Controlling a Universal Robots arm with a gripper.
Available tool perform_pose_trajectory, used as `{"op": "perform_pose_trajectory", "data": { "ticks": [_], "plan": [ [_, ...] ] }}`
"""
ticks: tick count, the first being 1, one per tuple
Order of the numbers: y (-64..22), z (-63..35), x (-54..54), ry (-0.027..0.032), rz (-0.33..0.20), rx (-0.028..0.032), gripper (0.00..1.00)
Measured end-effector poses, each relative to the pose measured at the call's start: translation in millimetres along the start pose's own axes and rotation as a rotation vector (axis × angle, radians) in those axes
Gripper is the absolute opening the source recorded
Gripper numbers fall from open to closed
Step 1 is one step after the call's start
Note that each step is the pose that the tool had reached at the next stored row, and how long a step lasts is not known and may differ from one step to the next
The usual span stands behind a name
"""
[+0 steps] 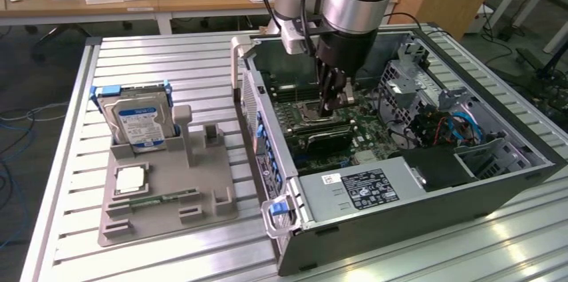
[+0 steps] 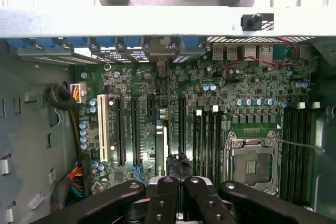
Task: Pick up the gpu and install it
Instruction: 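Press down on the gpu until it lock into place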
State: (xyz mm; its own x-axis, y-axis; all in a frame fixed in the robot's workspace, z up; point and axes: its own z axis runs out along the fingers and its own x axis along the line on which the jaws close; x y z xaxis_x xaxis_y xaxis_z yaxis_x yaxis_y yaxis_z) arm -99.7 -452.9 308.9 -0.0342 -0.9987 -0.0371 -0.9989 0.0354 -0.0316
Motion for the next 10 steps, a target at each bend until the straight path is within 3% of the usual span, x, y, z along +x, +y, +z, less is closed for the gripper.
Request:
{"op": "perform_pose_trajectory", "data": {
  "ticks": [10],
  "plan": [
    [0.0,-0.1,0.0,0.0002,0.0,-0.0001,0.11]
  ]
}}
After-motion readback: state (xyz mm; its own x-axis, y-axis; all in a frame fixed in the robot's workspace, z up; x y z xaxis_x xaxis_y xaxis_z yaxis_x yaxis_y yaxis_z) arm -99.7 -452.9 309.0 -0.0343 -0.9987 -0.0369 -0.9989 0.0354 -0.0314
